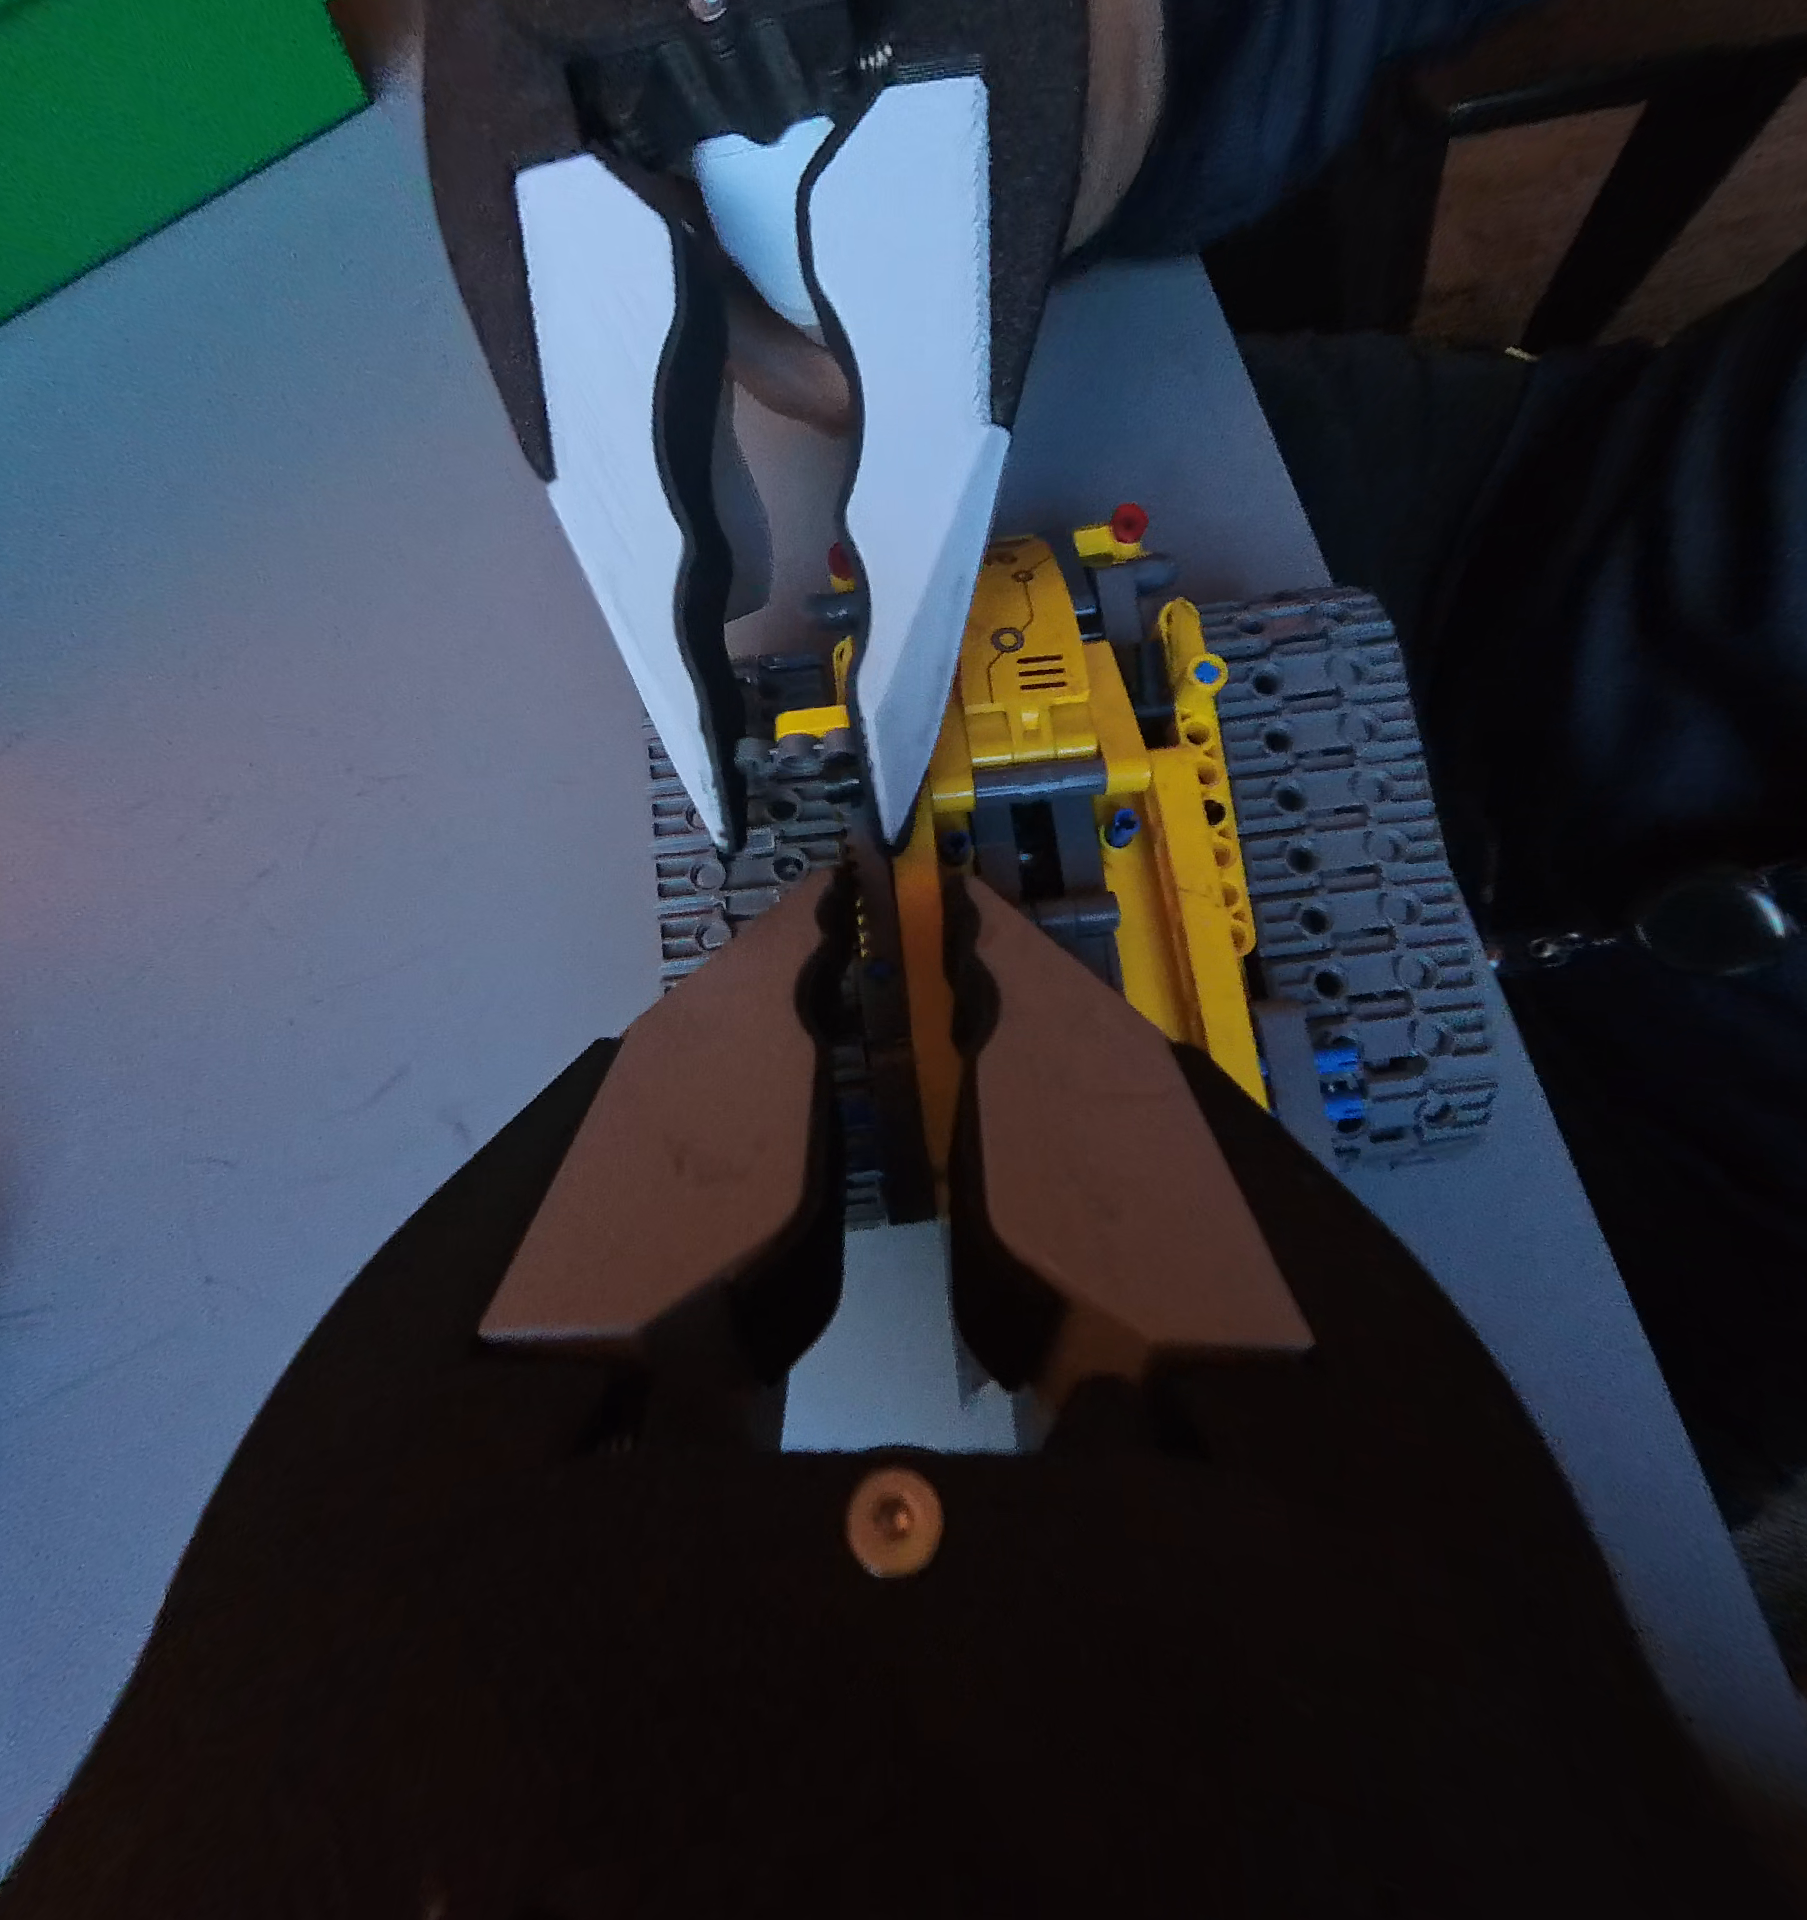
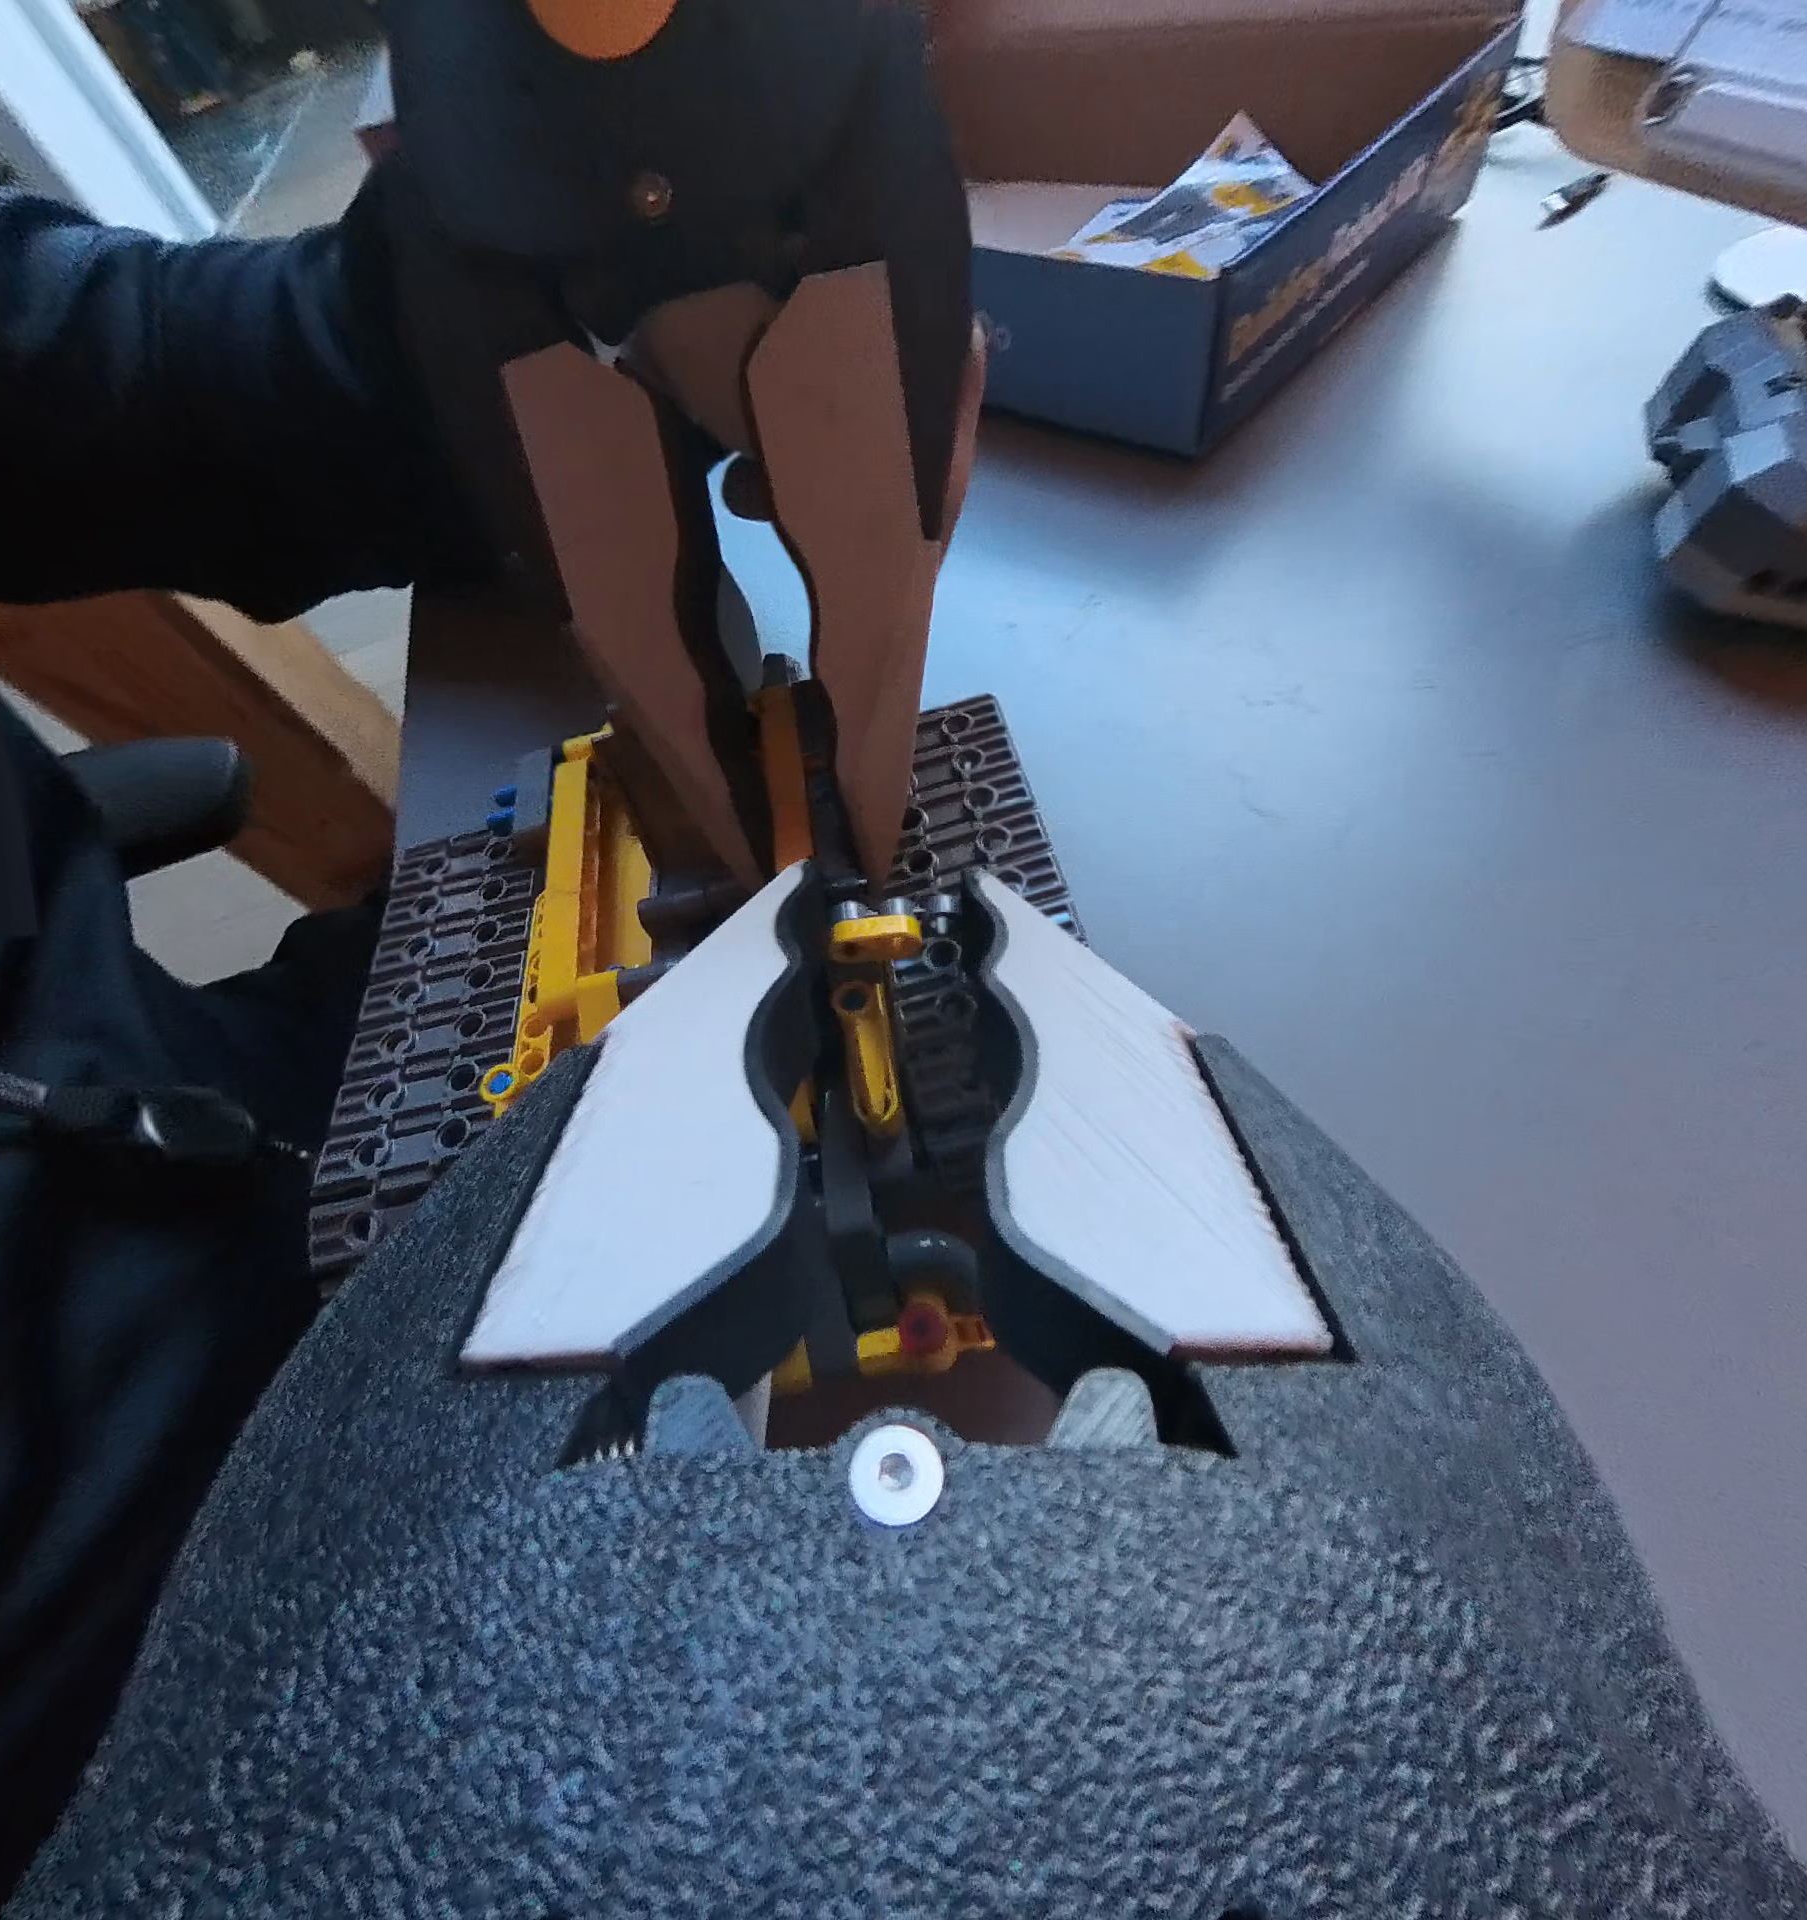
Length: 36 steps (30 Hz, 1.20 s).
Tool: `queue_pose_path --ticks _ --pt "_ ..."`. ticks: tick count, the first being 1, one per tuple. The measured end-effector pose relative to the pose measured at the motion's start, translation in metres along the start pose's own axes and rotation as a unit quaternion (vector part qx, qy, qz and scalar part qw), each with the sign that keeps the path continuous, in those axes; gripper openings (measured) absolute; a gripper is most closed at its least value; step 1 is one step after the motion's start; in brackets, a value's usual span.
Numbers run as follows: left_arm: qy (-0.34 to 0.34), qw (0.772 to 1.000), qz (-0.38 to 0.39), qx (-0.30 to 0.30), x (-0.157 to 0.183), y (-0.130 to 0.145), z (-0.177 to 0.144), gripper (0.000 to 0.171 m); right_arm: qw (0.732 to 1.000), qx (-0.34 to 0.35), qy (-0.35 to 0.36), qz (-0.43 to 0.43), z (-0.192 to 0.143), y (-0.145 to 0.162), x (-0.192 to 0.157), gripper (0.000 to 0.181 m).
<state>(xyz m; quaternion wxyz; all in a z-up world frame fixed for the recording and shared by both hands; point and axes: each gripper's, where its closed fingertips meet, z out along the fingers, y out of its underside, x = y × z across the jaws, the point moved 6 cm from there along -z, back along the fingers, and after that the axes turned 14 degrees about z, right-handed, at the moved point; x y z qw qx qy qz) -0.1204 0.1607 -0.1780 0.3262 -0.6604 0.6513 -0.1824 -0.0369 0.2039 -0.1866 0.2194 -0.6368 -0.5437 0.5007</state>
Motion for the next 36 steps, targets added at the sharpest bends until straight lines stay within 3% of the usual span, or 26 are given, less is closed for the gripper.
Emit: queue_pose_path --ticks 9,13,23,28,32,36 --pt "0.005 1.000 -0.007 0.025 0.000 0.000 -0.001 0.014 0.995 0.038 -0.027 0.083 -0.004 0.000 0.000 0.020" --pt "0.013 0.998 -0.047 0.043 -0.004 0.001 0.000 0.014 0.990 0.049 -0.035 0.126 -0.004 0.000 0.004 0.022" --pt "0.018 0.999 -0.038 0.026 -0.002 0.001 0.000 0.015 0.972 0.034 -0.068 0.221 -0.002 0.003 0.007 0.022" --pt "0.040 0.996 -0.061 0.043 0.000 0.000 0.000 0.014 0.975 0.002 -0.097 0.201 -0.002 0.004 0.003 0.022" --pt "0.044 0.992 -0.086 0.083 -0.003 0.001 0.002 0.014 0.990 0.004 -0.077 0.117 -0.013 0.001 -0.001 0.022" --pt "0.039 0.993 -0.085 0.078 -0.003 0.000 0.003 0.014 0.995 0.026 -0.047 0.087 -0.032 -0.003 0.001 0.019"
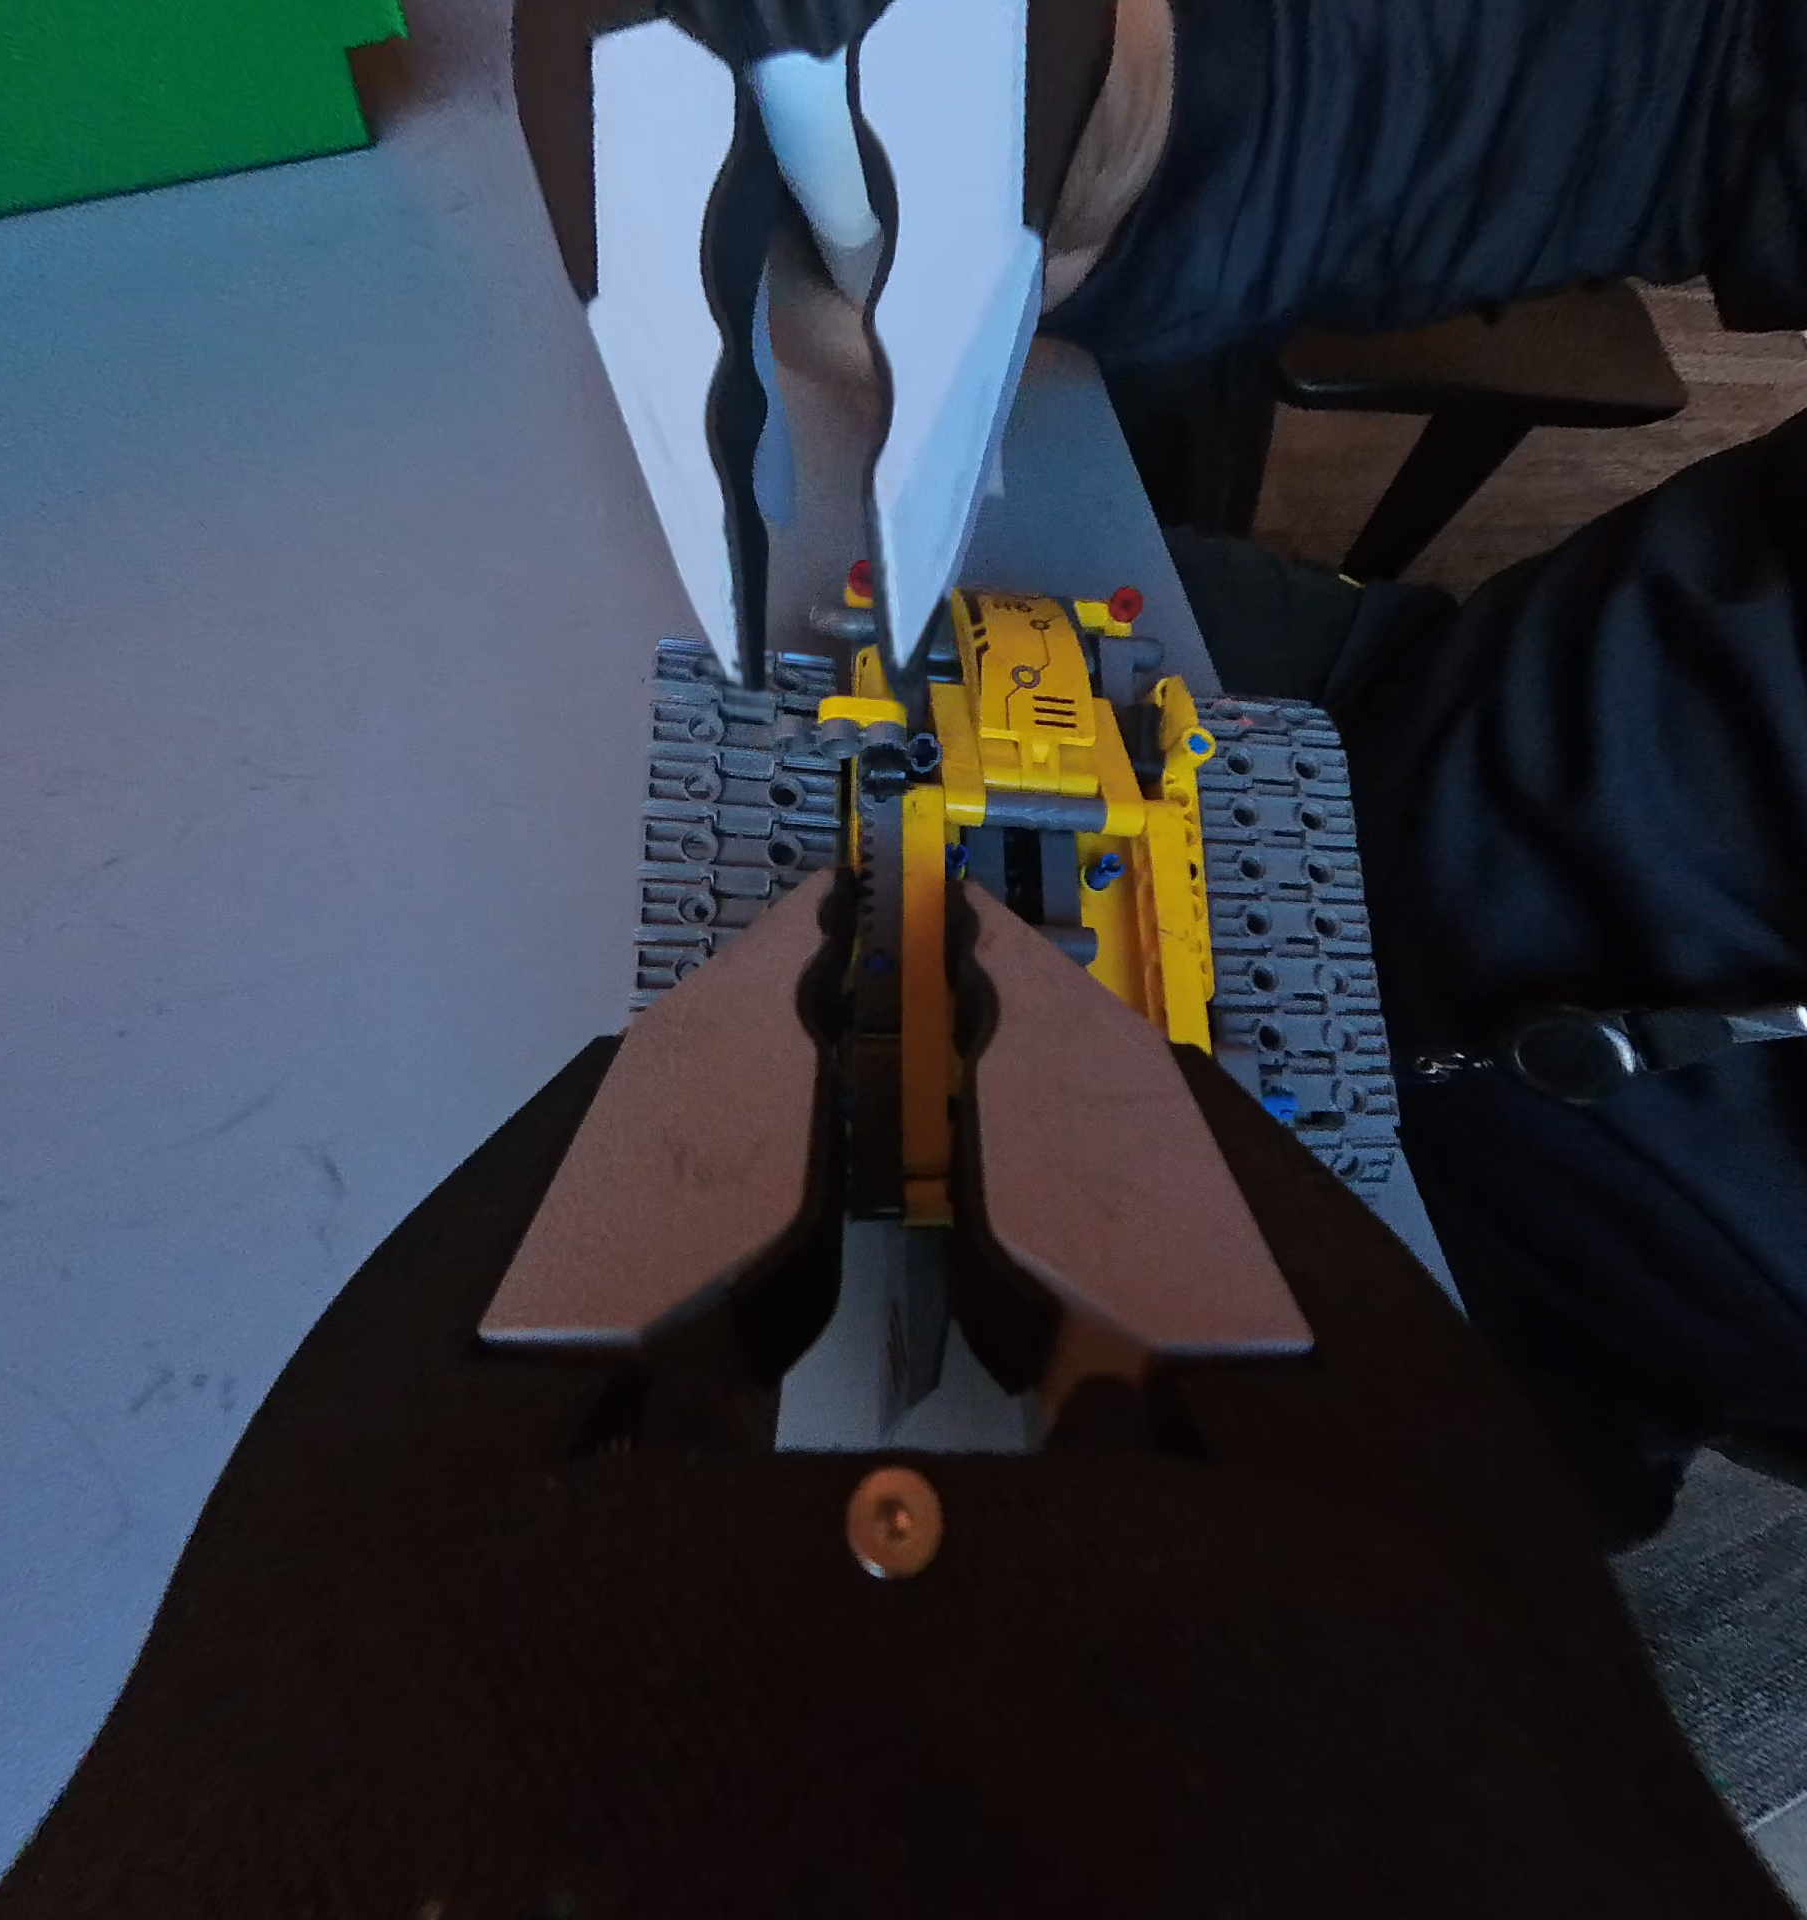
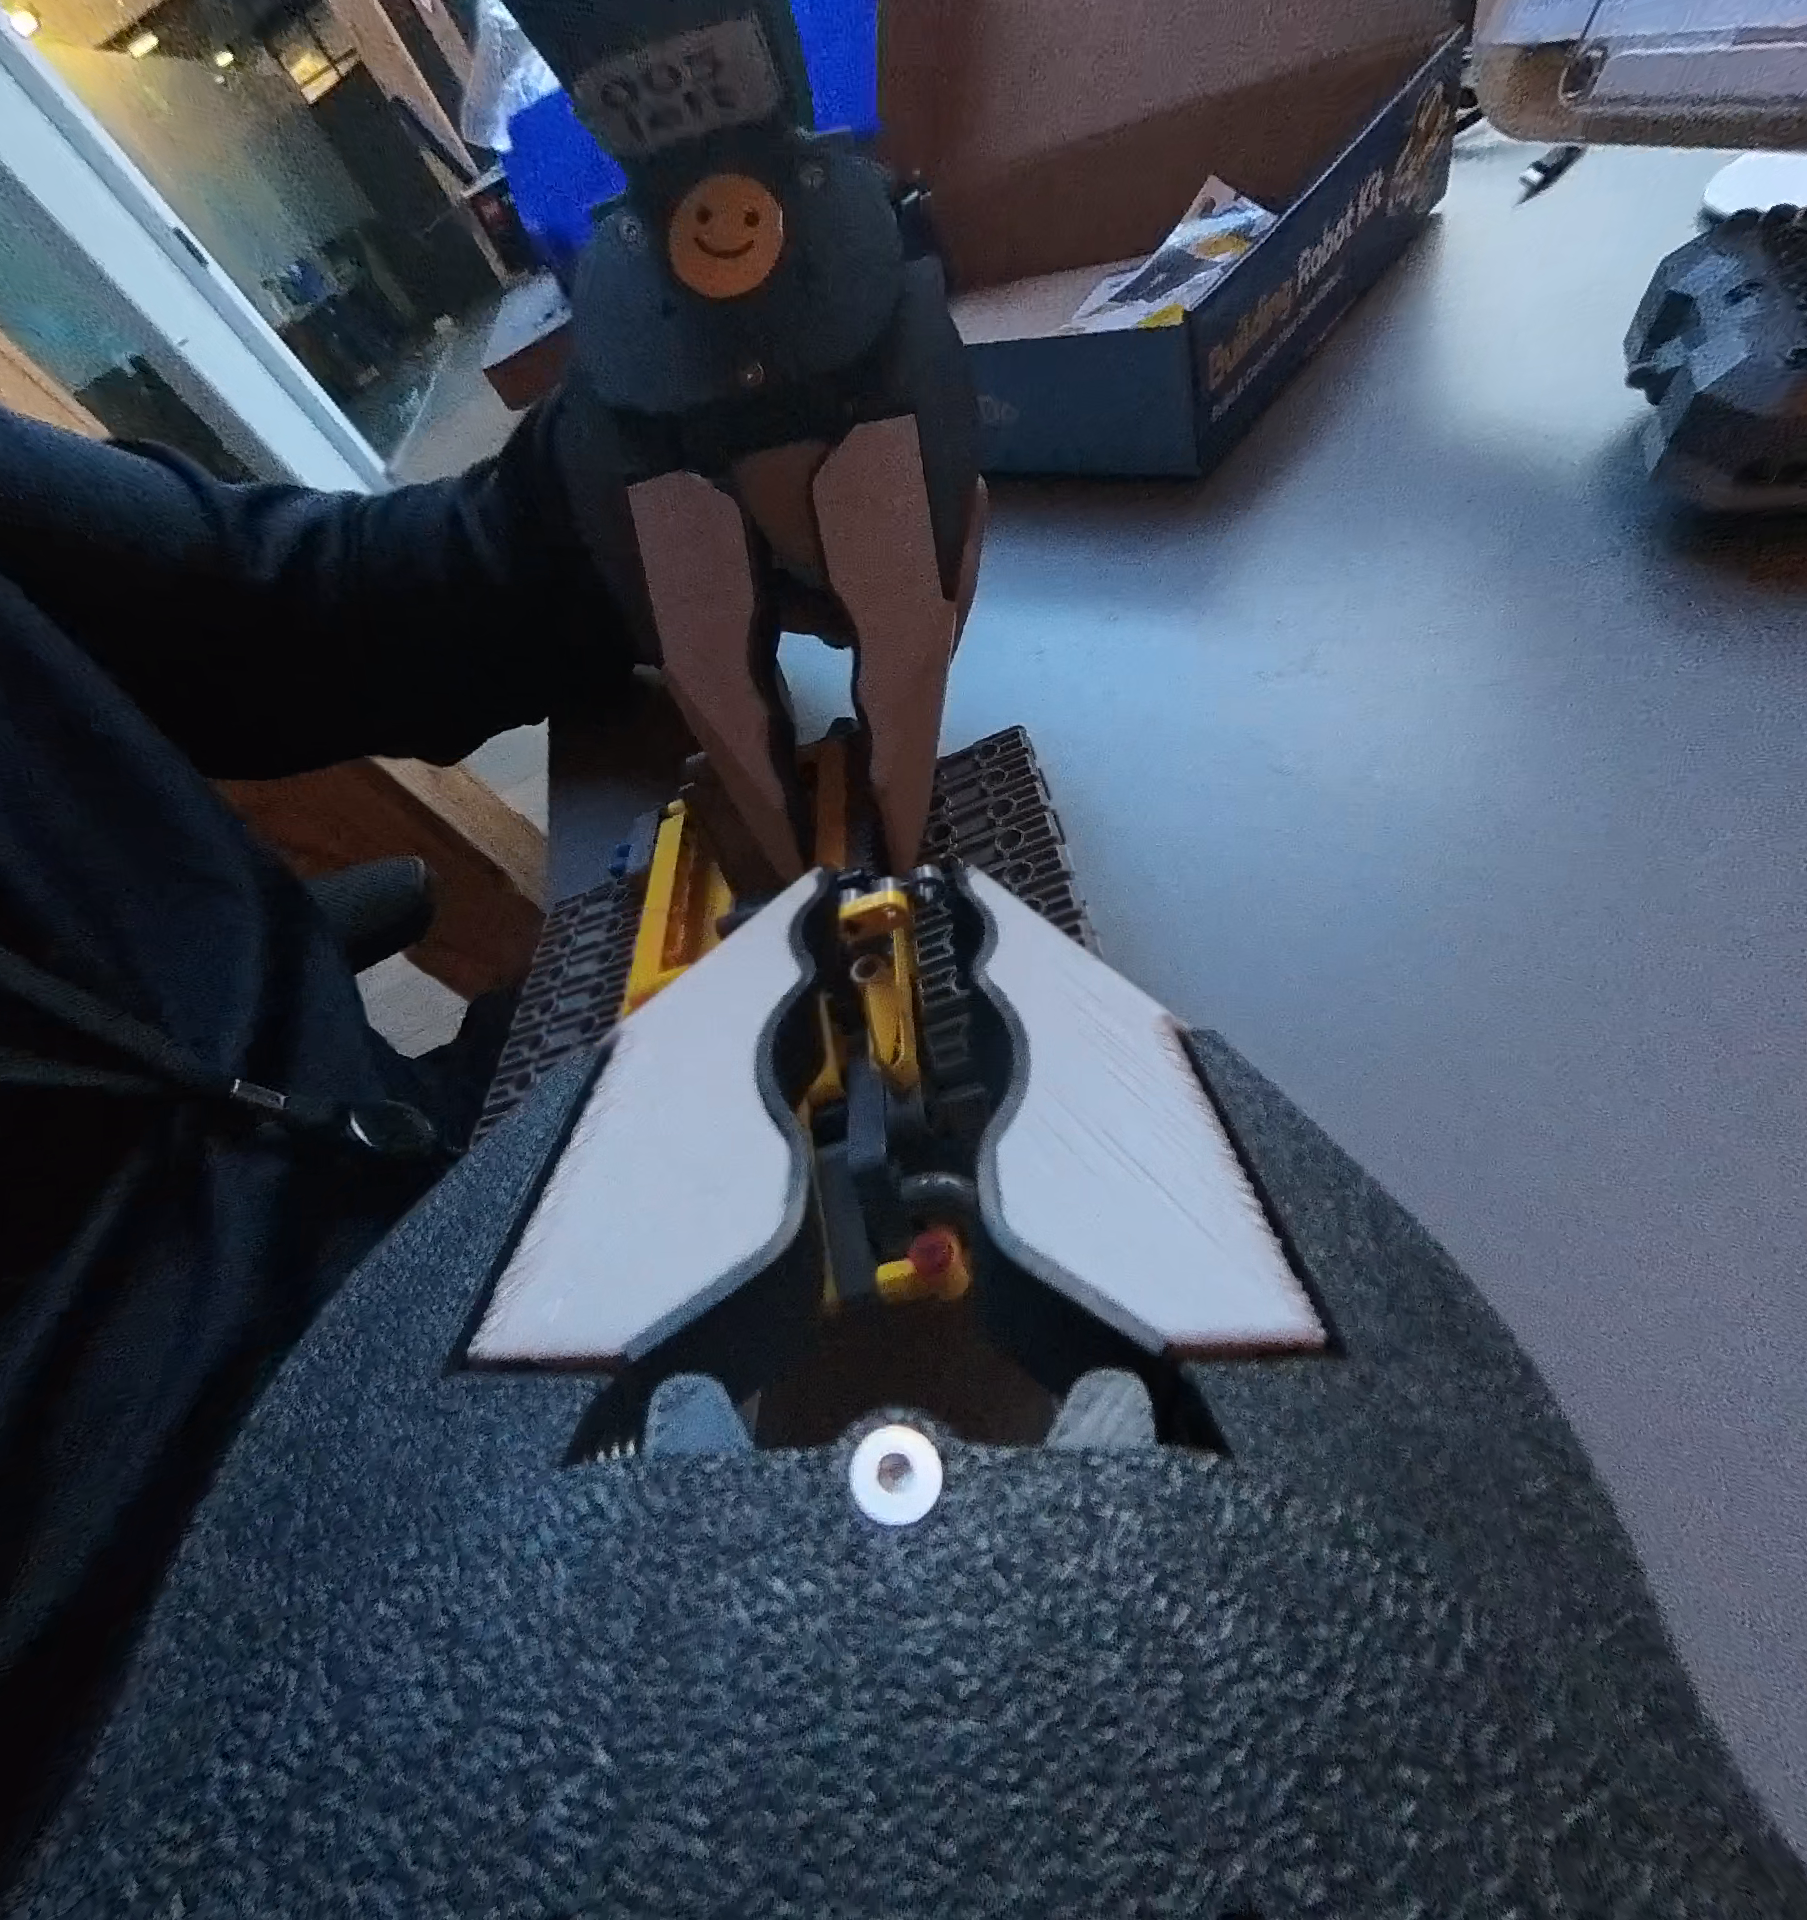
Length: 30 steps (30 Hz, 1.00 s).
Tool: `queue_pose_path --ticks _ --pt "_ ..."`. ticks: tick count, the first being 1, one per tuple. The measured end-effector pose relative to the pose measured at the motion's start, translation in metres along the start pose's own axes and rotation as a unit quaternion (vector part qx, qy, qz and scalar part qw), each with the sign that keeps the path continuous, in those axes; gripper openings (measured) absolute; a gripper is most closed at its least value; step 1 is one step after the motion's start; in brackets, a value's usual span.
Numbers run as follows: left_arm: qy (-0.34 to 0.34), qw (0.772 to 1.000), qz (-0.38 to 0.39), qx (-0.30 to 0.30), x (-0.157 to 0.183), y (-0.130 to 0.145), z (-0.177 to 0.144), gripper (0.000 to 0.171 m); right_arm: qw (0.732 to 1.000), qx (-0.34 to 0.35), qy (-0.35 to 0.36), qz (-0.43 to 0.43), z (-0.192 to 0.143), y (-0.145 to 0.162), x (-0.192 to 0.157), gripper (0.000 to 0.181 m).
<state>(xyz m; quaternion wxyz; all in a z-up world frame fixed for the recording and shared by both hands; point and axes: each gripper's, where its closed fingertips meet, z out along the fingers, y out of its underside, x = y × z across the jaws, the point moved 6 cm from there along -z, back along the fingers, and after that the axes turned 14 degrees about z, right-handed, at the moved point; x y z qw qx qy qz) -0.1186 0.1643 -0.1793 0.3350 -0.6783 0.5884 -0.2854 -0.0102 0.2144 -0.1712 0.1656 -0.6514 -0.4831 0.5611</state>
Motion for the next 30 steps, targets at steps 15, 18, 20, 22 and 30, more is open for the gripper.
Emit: queue_pose_path --ticks 15,18,20,22,30 --pt "-0.010 1.000 0.012 0.000 0.003 -0.004 0.003 0.013 0.935 -0.196 0.170 -0.243 0.014 -0.006 -0.029 0.006" --pt "-0.009 1.000 0.011 0.001 0.003 -0.004 0.003 0.013 0.927 -0.239 0.161 -0.242 0.016 -0.009 -0.030 0.008" --pt "-0.009 1.000 0.010 0.002 0.003 -0.004 0.003 0.013 0.921 -0.267 0.153 -0.238 0.016 -0.010 -0.029 0.009" --pt "-0.012 1.000 0.015 -0.001 0.003 -0.004 0.003 0.013 0.916 -0.280 0.163 -0.236 0.012 -0.013 -0.027 0.014" --pt "-0.022 0.999 0.038 -0.009 0.006 -0.007 0.001 0.013 0.952 -0.197 0.144 -0.185 0.008 0.004 -0.013 0.042"
